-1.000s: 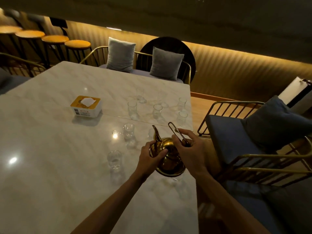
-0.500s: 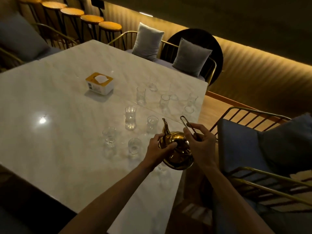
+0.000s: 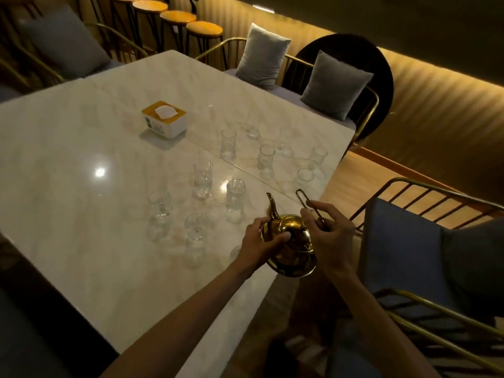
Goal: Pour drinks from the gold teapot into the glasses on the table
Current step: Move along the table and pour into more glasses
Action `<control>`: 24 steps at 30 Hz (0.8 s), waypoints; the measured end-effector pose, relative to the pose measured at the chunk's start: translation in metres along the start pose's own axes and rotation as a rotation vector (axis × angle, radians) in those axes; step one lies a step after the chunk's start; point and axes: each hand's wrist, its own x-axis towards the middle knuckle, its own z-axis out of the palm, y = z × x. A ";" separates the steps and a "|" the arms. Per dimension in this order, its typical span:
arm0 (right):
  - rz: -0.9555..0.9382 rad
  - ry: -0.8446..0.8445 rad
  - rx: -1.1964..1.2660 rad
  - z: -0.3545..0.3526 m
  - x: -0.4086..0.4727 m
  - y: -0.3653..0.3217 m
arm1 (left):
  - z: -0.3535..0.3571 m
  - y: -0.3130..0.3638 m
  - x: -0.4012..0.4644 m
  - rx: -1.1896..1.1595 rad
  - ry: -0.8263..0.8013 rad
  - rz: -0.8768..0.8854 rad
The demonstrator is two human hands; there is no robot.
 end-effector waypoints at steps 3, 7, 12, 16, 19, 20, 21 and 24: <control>0.022 -0.107 0.044 -0.023 0.018 0.020 | 0.031 -0.004 0.006 -0.031 0.066 -0.022; 0.040 -0.208 0.071 -0.049 0.037 0.035 | 0.068 -0.001 0.009 -0.131 0.152 -0.053; 0.025 -0.291 0.079 -0.065 0.059 0.049 | 0.096 -0.001 0.014 -0.196 0.184 -0.092; 0.027 -0.335 0.071 -0.064 0.070 0.057 | 0.104 -0.007 0.019 -0.199 0.216 -0.107; 0.045 -0.369 0.047 -0.058 0.076 0.064 | 0.106 -0.009 0.024 -0.205 0.219 -0.133; 0.056 -0.384 0.041 -0.056 0.078 0.068 | 0.107 -0.011 0.026 -0.211 0.218 -0.145; 0.062 -0.395 0.029 -0.054 0.081 0.073 | 0.107 -0.011 0.027 -0.220 0.212 -0.154; 0.066 -0.426 -0.024 -0.047 0.088 0.084 | 0.107 -0.013 0.033 -0.247 0.176 -0.206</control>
